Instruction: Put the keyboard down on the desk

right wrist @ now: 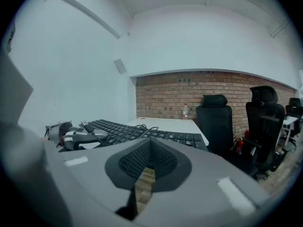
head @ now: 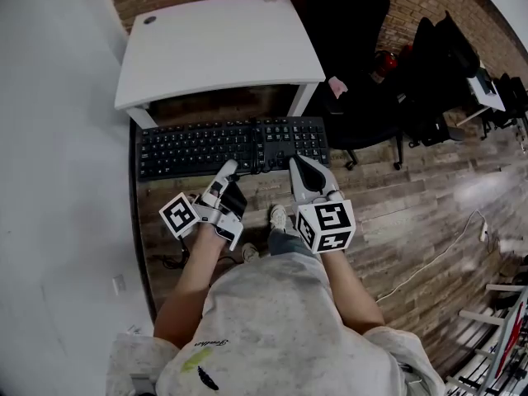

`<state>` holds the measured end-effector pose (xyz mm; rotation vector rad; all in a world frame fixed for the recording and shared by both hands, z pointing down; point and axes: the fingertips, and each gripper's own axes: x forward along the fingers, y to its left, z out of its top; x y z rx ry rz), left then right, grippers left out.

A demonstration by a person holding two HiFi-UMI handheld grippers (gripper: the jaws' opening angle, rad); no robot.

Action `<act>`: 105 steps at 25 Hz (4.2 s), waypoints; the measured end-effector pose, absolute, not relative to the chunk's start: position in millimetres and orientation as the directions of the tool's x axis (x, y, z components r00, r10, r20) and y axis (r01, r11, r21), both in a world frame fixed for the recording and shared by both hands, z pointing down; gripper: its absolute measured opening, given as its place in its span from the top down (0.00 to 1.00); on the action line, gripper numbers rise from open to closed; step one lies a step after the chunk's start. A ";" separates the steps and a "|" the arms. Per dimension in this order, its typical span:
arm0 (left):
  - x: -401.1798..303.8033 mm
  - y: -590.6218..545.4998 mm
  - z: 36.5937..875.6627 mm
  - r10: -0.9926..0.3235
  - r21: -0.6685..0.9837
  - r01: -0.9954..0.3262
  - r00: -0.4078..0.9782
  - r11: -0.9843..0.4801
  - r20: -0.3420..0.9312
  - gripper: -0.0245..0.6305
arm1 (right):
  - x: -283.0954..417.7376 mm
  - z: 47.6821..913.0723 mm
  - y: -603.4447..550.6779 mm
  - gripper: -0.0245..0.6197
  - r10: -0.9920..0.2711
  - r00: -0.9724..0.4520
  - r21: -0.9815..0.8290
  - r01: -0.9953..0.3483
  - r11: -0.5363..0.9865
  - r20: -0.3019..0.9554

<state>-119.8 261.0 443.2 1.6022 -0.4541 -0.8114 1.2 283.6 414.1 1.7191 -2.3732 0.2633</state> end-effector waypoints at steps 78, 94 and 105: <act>-31.3 -306.0 495.7 -0.771 0.993 0.114 0.628 -0.042 -0.104 0.84 | 84.2 444.3 -277.4 0.95 -0.856 -0.378 -0.075 -0.923 0.377 0.353; -50.2 -395.6 531.2 -0.747 0.993 0.100 0.665 0.063 -0.019 0.84 | 59.6 470.5 -366.5 0.95 -0.838 -0.329 -0.076 -0.941 0.330 0.436; -55.0 -407.3 540.7 -0.722 0.991 0.085 0.692 0.101 0.014 0.84 | 41.7 476.0 -392.0 0.95 -0.829 -0.334 -0.088 -0.939 0.331 0.448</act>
